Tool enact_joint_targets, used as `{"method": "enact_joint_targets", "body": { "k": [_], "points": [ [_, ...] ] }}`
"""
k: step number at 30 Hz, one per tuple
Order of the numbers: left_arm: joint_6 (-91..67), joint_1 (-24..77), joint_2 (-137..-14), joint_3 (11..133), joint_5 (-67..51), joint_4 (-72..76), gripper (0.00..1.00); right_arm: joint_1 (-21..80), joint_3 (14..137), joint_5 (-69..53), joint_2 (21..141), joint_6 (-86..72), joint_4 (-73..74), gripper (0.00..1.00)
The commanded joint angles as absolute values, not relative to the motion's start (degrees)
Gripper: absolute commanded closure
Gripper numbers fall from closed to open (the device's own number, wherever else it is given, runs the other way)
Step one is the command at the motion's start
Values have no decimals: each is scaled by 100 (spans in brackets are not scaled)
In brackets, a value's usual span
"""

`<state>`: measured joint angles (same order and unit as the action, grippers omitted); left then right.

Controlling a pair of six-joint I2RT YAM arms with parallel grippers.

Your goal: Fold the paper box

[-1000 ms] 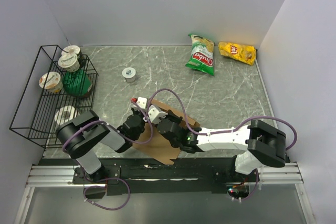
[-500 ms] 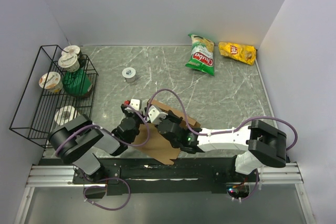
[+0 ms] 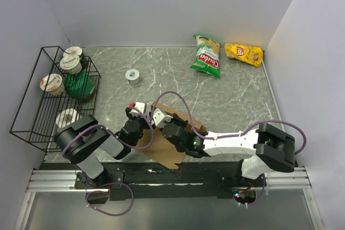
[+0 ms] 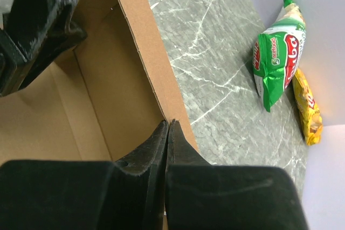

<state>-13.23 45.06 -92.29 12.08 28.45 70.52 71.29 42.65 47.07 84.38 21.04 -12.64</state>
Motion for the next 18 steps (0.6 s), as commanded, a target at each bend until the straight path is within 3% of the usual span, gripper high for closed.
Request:
{"method": "enact_joint_targets", "body": {
  "k": [1, 18],
  "points": [
    [-1380, 4430, -9536, 1389, 2479, 7461, 16, 7225, 3832, 4175, 8622, 1573, 26, 100],
    [-1477, 4122, -10011, 1661, 2329, 7813, 37, 7225, 3832, 4122, 8666, 1564, 26, 100]
  ]
}}
